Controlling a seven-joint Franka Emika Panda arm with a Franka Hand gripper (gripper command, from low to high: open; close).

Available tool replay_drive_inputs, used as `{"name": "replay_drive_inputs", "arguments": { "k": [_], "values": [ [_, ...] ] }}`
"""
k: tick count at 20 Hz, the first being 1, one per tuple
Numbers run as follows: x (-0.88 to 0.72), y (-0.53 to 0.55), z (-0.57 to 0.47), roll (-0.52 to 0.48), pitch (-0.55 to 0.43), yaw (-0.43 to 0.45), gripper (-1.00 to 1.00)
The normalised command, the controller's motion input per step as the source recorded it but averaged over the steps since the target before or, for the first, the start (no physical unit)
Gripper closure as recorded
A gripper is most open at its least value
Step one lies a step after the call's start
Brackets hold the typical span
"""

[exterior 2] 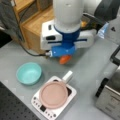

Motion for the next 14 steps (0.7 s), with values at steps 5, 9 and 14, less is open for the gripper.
{"name": "replay_drive_inputs", "arguments": {
  "k": [5, 9, 14],
  "values": [
    [-0.48, -0.26, 0.05, 0.189, 0.042, 0.703, 1.0],
    [-0.38, -0.16, 0.0, 0.238, 0.075, 0.485, 1.0],
    [-0.19, -0.04, -0.07, 0.197, -0.009, 0.126, 1.0]
  ]
}}
